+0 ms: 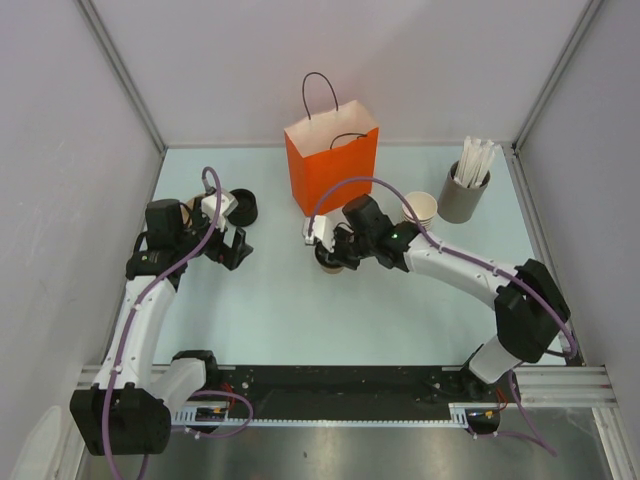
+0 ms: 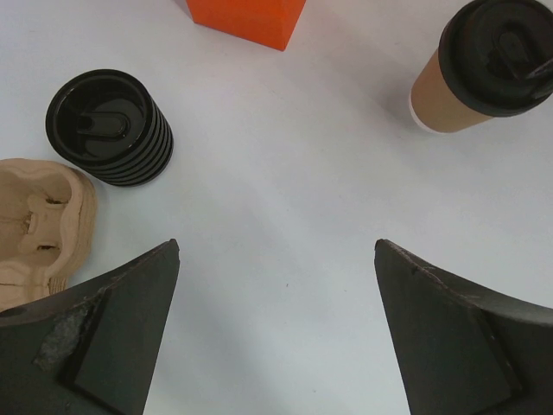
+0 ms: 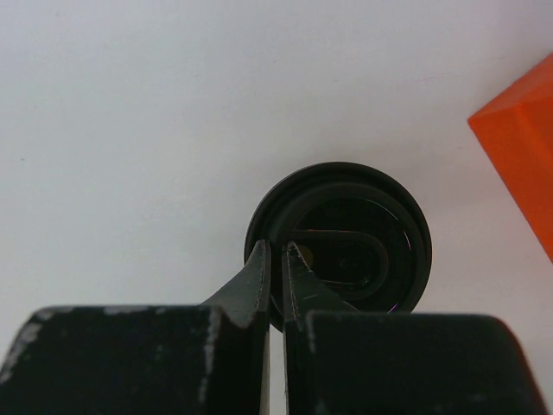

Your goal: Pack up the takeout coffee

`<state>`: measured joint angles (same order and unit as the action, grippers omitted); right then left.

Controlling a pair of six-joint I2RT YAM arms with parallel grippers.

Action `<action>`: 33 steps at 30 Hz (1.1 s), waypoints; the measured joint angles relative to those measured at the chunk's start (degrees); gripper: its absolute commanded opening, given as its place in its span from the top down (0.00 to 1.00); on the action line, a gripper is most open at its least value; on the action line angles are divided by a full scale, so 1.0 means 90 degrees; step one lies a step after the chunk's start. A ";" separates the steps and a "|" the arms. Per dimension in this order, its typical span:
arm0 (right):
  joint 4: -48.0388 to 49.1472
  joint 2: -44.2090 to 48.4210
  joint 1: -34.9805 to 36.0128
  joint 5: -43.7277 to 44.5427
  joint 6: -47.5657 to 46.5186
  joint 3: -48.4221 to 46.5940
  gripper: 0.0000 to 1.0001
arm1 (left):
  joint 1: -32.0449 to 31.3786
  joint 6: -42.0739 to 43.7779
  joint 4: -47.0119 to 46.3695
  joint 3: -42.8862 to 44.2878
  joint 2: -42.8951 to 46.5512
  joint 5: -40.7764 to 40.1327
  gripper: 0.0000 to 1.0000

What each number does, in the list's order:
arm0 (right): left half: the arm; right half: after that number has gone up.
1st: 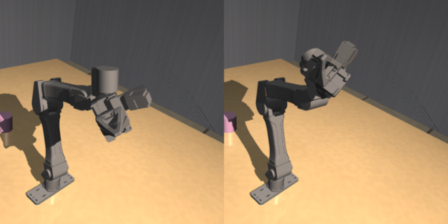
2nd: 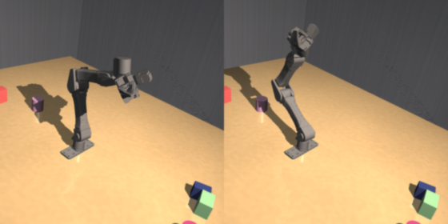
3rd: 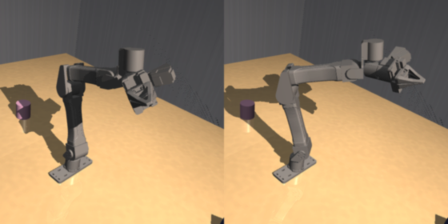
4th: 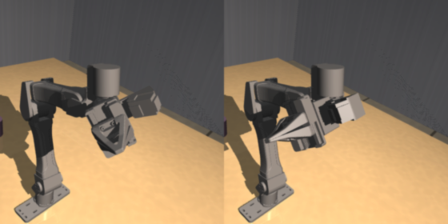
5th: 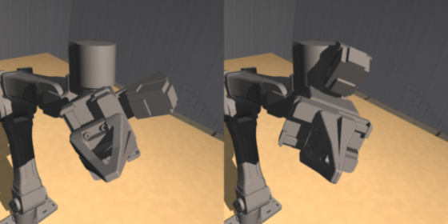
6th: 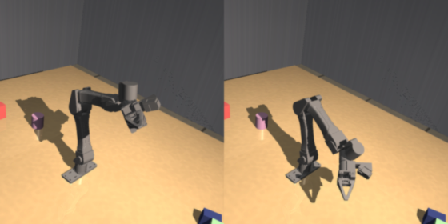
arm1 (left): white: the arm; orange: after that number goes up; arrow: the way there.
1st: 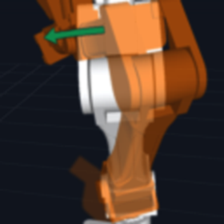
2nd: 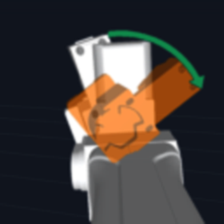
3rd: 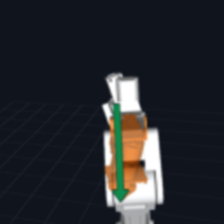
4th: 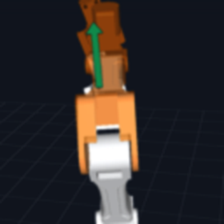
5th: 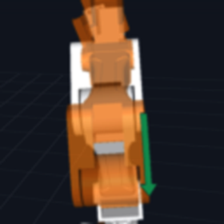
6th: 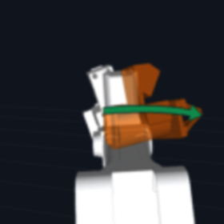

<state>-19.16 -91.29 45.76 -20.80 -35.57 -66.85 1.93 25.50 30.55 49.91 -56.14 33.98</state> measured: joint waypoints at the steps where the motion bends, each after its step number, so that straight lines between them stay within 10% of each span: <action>1: 0.0000 0.0061 -0.0029 0.0019 0.0010 0.0000 1.00 | 0.0000 0.0000 0.0000 0.0000 0.0000 0.0022 0.01; 17: -0.0889 0.1171 -0.1302 -0.0119 0.0316 -0.0916 1.00 | -0.0243 0.0010 0.0107 0.0192 -0.0240 -0.0044 0.01; 33: -0.1916 0.3011 -0.2965 -0.0486 0.0277 -0.1268 1.00 | -0.1977 0.0901 0.0007 0.3422 -0.2244 -0.1183 0.01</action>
<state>-36.40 -64.18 19.07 -25.17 -33.08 -78.26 -15.86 33.61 30.61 80.71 -76.34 23.33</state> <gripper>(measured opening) 0.045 0.994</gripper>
